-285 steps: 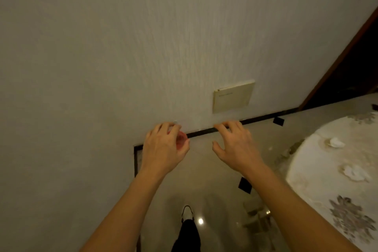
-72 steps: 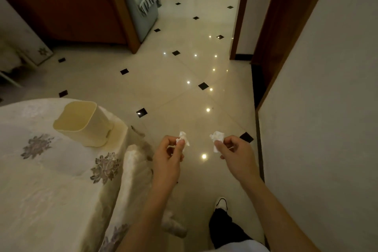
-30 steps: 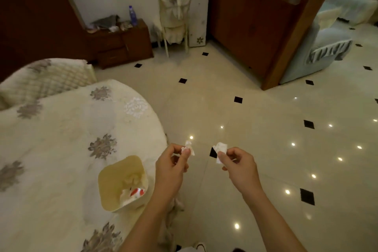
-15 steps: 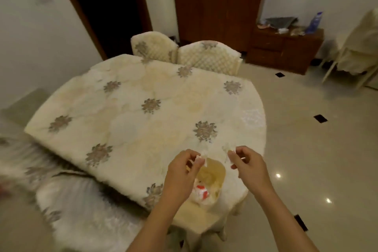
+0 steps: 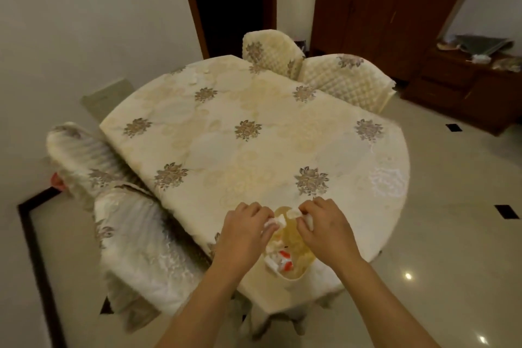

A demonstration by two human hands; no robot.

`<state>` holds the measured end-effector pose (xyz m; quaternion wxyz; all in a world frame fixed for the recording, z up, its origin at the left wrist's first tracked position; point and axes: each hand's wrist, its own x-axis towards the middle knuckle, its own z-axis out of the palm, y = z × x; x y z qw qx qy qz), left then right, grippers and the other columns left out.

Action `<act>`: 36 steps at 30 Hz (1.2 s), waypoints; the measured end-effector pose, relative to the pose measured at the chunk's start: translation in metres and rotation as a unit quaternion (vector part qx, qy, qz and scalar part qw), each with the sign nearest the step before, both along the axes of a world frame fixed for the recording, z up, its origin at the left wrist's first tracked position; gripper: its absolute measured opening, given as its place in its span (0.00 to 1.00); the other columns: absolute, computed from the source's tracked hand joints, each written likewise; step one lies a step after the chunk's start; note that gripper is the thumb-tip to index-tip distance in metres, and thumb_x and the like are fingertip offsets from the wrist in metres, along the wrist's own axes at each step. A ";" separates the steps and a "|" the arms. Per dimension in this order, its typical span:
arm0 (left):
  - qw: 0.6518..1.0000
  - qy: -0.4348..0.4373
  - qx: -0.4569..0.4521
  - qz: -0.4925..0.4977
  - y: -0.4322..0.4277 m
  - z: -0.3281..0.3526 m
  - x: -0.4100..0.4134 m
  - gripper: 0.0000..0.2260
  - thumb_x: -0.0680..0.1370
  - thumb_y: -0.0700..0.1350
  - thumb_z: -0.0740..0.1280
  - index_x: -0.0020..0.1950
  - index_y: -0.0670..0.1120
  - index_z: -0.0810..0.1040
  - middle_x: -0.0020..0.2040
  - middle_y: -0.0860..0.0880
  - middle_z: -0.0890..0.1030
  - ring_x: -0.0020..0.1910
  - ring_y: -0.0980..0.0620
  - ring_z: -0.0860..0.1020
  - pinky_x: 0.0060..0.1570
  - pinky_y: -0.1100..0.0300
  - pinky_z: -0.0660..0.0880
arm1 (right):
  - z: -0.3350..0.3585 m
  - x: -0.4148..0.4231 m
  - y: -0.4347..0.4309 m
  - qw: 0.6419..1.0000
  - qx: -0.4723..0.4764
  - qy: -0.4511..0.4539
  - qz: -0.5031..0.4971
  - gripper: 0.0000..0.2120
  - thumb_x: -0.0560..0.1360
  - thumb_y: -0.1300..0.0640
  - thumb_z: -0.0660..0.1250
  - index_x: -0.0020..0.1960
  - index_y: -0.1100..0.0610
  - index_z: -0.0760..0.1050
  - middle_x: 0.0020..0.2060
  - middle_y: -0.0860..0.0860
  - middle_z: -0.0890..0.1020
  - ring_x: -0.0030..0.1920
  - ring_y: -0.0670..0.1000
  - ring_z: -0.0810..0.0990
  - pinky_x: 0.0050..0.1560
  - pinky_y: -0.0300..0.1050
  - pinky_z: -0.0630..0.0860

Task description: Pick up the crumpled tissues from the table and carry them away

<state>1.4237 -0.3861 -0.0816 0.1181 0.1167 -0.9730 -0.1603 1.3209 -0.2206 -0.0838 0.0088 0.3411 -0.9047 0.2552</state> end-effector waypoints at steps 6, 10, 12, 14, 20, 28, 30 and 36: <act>0.995 -0.095 -0.036 0.001 0.002 -0.013 -0.002 0.22 0.77 0.66 0.58 0.64 0.56 0.76 0.61 0.54 0.76 0.60 0.51 0.72 0.53 0.54 0.69 | -0.014 0.002 0.008 0.996 0.073 -0.043 0.016 0.17 0.76 0.45 0.64 0.62 0.50 0.77 0.57 0.47 0.78 0.59 0.52 0.73 0.53 0.50 0.73; 0.996 -0.081 -0.043 0.021 0.001 -0.015 0.004 0.26 0.77 0.67 0.54 0.67 0.55 0.75 0.65 0.52 0.76 0.64 0.50 0.72 0.56 0.52 0.71 | -0.015 0.005 0.013 0.999 0.045 -0.014 0.000 0.18 0.73 0.48 0.68 0.62 0.52 0.78 0.57 0.50 0.80 0.59 0.55 0.75 0.52 0.52 0.76; 0.997 -0.058 -0.050 0.026 0.002 -0.012 0.004 0.26 0.77 0.66 0.55 0.66 0.53 0.76 0.64 0.51 0.78 0.64 0.49 0.73 0.56 0.51 0.73 | -0.013 0.007 0.012 1.000 0.028 0.005 -0.002 0.18 0.72 0.50 0.70 0.61 0.53 0.79 0.57 0.52 0.80 0.58 0.56 0.76 0.51 0.53 0.77; 0.997 -0.043 -0.057 0.023 0.004 -0.008 0.003 0.26 0.77 0.65 0.56 0.66 0.52 0.77 0.63 0.50 0.79 0.63 0.49 0.75 0.58 0.50 0.73 | -0.011 0.007 0.010 1.000 0.011 0.018 -0.002 0.19 0.71 0.52 0.72 0.61 0.54 0.79 0.56 0.52 0.80 0.58 0.56 0.77 0.50 0.53 0.78; 0.998 -0.017 -0.064 -0.013 0.008 0.005 -0.011 0.25 0.76 0.63 0.59 0.67 0.51 0.76 0.64 0.50 0.79 0.63 0.49 0.76 0.59 0.49 0.73 | 0.004 0.001 0.022 0.998 -0.019 0.048 -0.038 0.19 0.72 0.51 0.72 0.62 0.55 0.79 0.56 0.54 0.80 0.57 0.56 0.78 0.51 0.54 0.78; 0.991 0.012 -0.062 -0.118 0.041 0.015 -0.053 0.25 0.75 0.62 0.60 0.67 0.50 0.76 0.64 0.51 0.79 0.64 0.48 0.75 0.60 0.49 0.72 | 0.014 0.007 0.078 0.983 0.024 0.092 -0.159 0.19 0.71 0.49 0.72 0.60 0.54 0.80 0.54 0.53 0.81 0.56 0.56 0.79 0.50 0.53 0.77; 0.987 0.018 -0.054 -0.150 0.056 0.014 -0.065 0.24 0.75 0.62 0.62 0.66 0.50 0.77 0.64 0.50 0.79 0.64 0.47 0.75 0.61 0.49 0.72 | 0.016 0.013 0.098 0.976 0.040 0.090 -0.196 0.19 0.71 0.49 0.72 0.60 0.55 0.80 0.54 0.53 0.81 0.56 0.56 0.79 0.52 0.53 0.77; 0.971 0.030 -0.038 -0.233 0.105 0.013 -0.090 0.24 0.75 0.61 0.64 0.65 0.50 0.78 0.64 0.50 0.80 0.63 0.47 0.76 0.60 0.48 0.72 | 0.019 0.023 0.155 0.952 0.067 0.096 -0.282 0.20 0.69 0.51 0.74 0.59 0.56 0.80 0.53 0.54 0.81 0.55 0.57 0.79 0.52 0.54 0.77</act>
